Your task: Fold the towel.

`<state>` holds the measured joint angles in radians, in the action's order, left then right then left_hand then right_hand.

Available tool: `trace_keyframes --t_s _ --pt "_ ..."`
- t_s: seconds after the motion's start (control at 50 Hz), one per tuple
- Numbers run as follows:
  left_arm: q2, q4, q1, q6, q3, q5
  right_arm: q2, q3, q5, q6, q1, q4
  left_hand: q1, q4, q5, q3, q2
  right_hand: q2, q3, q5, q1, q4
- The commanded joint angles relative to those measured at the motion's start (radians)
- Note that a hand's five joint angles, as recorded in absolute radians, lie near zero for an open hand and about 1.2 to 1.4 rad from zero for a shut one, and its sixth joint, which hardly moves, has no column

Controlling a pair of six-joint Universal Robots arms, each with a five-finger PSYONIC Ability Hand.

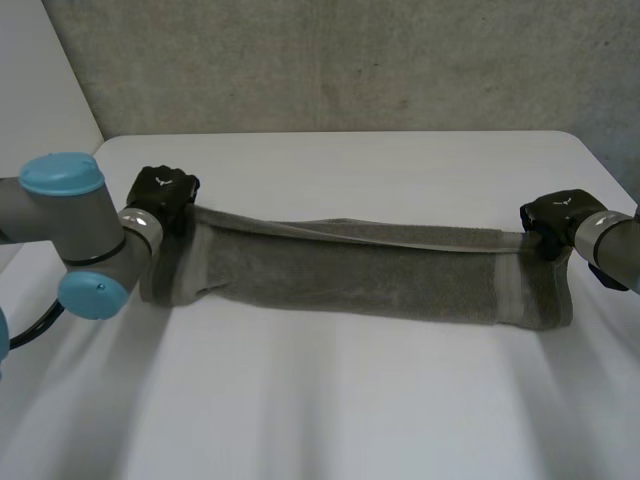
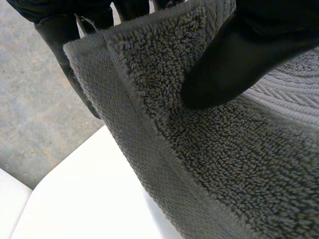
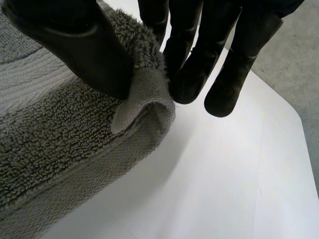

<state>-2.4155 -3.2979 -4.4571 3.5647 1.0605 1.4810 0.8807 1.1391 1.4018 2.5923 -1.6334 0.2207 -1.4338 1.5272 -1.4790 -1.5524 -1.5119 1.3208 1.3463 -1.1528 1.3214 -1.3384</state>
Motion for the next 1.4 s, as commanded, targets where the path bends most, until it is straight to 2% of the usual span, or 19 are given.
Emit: trace_keyframes --t_s 0.02,0.04,0.06,0.08,0.12,0.16,0.22,0.32,0.4,0.54,0.64,0.8,1.02,1.24,1.36,1.4 --pt "-0.028 -0.005 0.048 0.003 -0.028 0.010 -0.014 -0.001 0.012 0.000 -0.016 -0.006 0.601 -0.695 0.821 0.720 0.679 -0.784 -0.809 0.790 -0.784 0.801" --pt "-0.028 -0.005 0.048 0.003 -0.028 0.010 -0.014 0.001 0.014 0.000 -0.019 -0.006 0.604 -0.697 0.823 0.722 0.682 -1.146 -1.172 1.153 -1.147 1.164" --pt "-0.027 -0.012 0.056 0.003 -0.025 0.010 -0.014 0.001 0.014 0.000 -0.019 -0.006 0.819 -0.912 1.039 0.937 0.897 -1.146 -1.172 1.153 -1.147 1.164" --pt "-0.027 -0.012 0.056 0.003 -0.025 0.010 -0.008 0.001 0.014 0.005 -0.019 -0.009 0.821 -0.914 1.041 0.940 0.899 -1.146 -1.172 1.153 -1.147 1.164" --pt "-0.016 -0.035 0.062 0.012 -0.017 0.015 -0.005 0.001 0.014 0.008 -0.020 -0.017 1.090 -1.184 1.310 1.209 1.168 -1.146 -1.172 1.153 -1.147 1.164" --pt "-0.007 -0.045 0.065 0.017 -0.016 0.018 0.003 0.008 0.016 0.029 -0.020 -0.058 1.106 -1.199 1.325 1.224 1.184 -1.146 -1.172 1.153 -1.147 1.164" --pt "0.032 -0.051 0.068 0.022 -0.011 0.019 0.021 0.018 0.016 0.040 -0.020 -0.086 1.103 -1.196 1.323 1.221 1.181 -1.146 -1.172 1.153 -1.147 1.164" --pt "0.087 -0.051 0.064 0.017 0.007 0.021 0.184 0.094 0.013 0.066 -0.011 -0.177 1.103 -1.196 1.323 1.221 1.181 -1.146 -1.172 1.153 -1.147 1.164" --pt "0.136 -0.051 0.056 0.019 0.038 0.019 0.233 0.128 0.006 0.062 -0.008 -0.214 1.091 -1.185 1.311 1.210 1.169 -1.146 -1.172 1.153 -1.147 1.164" --pt "0.211 -0.043 0.052 0.017 0.131 0.013 0.305 0.186 0.009 0.058 -0.010 -0.193 1.021 -1.114 1.241 1.139 1.099 -1.146 -1.172 1.153 -1.147 1.164" --pt "0.278 -0.038 0.050 0.020 0.249 -0.001 0.368 0.298 -0.018 0.043 -0.008 -0.123 0.985 -1.079 1.205 1.104 1.064 -1.140 -1.165 1.146 -1.140 1.157" --pt "0.329 -0.037 0.038 0.025 0.409 -0.065 0.380 0.445 -0.119 0.029 -0.005 -0.084 0.915 -1.009 1.135 1.034 0.993 -1.033 -1.059 1.040 -1.034 1.051" --pt "0.322 -0.038 -0.010 0.085 0.496 -0.076 0.345 0.559 -0.132 0.006 0.035 -0.147 0.859 -0.953 1.079 0.978 0.937 -0.966 -0.991 0.972 -0.966 0.983" --pt "0.265 -0.054 -0.028 0.111 0.490 -0.073 0.270 0.561 -0.118 -0.004 0.035 -0.227 0.862 -0.956 1.082 0.981 0.940 -0.898 -0.924 0.905 -0.899 0.916" --pt "0.259 -0.054 -0.030 0.111 0.489 -0.073 0.212 0.544 -0.104 -0.043 0.038 -0.236 0.862 -0.956 1.082 0.981 0.940 -0.763 -0.789 0.770 -0.764 0.781" --pt "0.260 -0.054 -0.030 0.111 0.490 -0.073 0.195 0.536 -0.081 -0.067 0.046 -0.247 0.862 -0.956 1.082 0.981 0.940 -0.594 -0.619 0.600 -0.594 0.611"
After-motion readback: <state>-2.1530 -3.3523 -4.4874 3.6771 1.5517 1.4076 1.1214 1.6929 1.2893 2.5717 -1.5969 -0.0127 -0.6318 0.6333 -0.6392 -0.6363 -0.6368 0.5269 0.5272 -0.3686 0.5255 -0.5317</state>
